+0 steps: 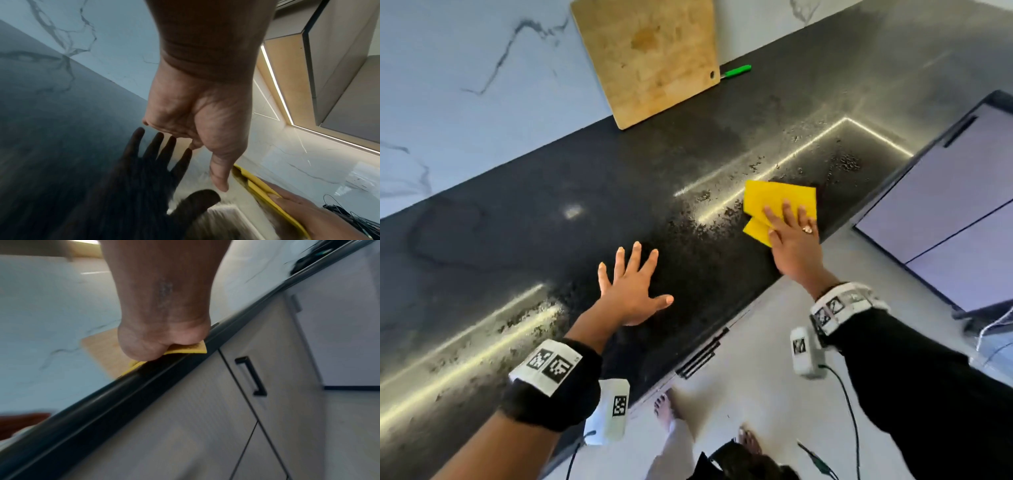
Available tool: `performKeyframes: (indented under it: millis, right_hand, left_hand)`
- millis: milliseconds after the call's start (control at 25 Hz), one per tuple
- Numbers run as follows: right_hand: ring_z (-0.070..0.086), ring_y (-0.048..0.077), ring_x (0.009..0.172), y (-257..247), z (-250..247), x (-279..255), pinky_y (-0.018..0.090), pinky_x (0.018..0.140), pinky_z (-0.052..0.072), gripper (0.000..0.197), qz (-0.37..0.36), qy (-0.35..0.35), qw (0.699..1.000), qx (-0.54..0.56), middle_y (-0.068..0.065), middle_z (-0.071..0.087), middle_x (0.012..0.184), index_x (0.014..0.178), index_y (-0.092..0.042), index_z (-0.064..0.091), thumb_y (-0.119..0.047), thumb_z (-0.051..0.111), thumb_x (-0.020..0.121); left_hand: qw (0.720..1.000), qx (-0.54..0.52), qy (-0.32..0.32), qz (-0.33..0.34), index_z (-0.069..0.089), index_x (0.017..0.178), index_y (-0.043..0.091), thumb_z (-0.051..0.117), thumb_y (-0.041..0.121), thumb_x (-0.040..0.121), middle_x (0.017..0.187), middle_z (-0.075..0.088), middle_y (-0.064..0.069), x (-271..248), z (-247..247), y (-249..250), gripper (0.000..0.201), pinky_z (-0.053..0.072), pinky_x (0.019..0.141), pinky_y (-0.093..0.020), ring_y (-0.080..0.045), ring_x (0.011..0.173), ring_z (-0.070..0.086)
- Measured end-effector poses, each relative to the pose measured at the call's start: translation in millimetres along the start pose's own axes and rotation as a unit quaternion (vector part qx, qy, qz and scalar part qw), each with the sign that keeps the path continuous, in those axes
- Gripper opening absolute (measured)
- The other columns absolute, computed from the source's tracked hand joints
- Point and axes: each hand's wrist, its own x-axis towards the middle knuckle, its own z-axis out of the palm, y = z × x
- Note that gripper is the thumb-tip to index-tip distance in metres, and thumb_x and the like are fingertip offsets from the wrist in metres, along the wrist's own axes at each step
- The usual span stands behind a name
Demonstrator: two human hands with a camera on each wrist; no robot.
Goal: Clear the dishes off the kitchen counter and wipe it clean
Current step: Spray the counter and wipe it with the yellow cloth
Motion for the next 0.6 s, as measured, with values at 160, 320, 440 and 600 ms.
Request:
performKeyframes:
  millis: [160, 320, 440, 600]
  right_hand:
    - [0.008, 0.038, 0.149, -35.0, 30.3, -121.0, 0.046, 0.120, 0.008, 0.050, -0.172, 0.026, 0.978, 0.117, 0.012, 0.018, 0.161, 0.150, -0.027, 0.035, -0.035, 0.030, 0.101]
    - [-0.019, 0.030, 0.148, -83.9, 48.1, -164.0, 0.038, 0.122, 0.002, 0.063, -0.017, 0.045, 0.914, 0.402, 0.018, -0.017, 0.160, 0.155, -0.005, 0.006, -0.029, 0.033, 0.103]
    - [-0.024, 0.028, 0.147, -114.4, 23.6, -121.3, 0.029, 0.119, -0.009, 0.069, 0.194, 0.029, 0.826, 0.528, 0.021, -0.028, 0.156, 0.152, -0.002, -0.013, -0.029, 0.030, 0.105]
    - [0.021, 0.042, 0.144, -64.7, 4.8, -34.9, 0.036, 0.107, 0.024, 0.065, 0.403, 0.142, 0.735, 0.527, 0.031, 0.009, 0.157, 0.153, -0.002, -0.006, -0.023, 0.033, 0.105]
  left_hand:
    - [0.996, -0.058, 0.063, -0.040, -0.010, 0.154, 0.039, 0.043, 0.063, 0.093, 0.158, -0.033, -0.002, -25.1, 52.1, 28.8, 0.084, -0.011, 0.119, -0.053, -0.024, 0.147, -0.025]
    - [0.966, -0.111, 0.206, -0.110, 0.008, 0.155, 0.041, 0.036, 0.063, 0.094, 0.158, -0.031, -0.005, -48.9, 92.4, 52.4, 0.070, -0.008, 0.118, -0.054, -0.026, 0.148, -0.021]
    - [0.961, -0.091, 0.228, -0.126, 0.013, 0.155, 0.036, 0.035, 0.061, 0.096, 0.156, -0.036, -0.002, -70.2, 102.7, 53.5, 0.067, -0.010, 0.117, -0.054, -0.024, 0.147, -0.024]
    - [0.968, -0.052, 0.208, -0.131, 0.010, 0.156, 0.035, 0.031, 0.059, 0.097, 0.156, -0.036, -0.001, -107.6, 118.9, 28.1, 0.067, -0.014, 0.116, -0.048, -0.024, 0.148, -0.022]
